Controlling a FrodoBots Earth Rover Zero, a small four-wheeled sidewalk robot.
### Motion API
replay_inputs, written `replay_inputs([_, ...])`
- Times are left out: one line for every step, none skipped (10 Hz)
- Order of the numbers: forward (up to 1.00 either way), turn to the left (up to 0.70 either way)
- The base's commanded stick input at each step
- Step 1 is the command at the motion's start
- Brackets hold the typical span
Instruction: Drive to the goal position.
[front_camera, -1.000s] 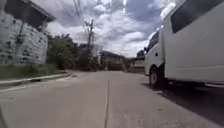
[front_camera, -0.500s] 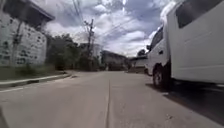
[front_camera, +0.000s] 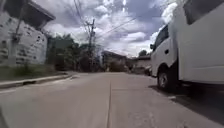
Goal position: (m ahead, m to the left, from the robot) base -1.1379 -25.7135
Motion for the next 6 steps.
replay_inputs([0.50, 0.00])
replay_inputs([0.50, 0.00])
replay_inputs([0.50, 0.00])
replay_inputs([0.50, 0.00])
replay_inputs([0.50, 0.00])
replay_inputs([0.50, 0.00])
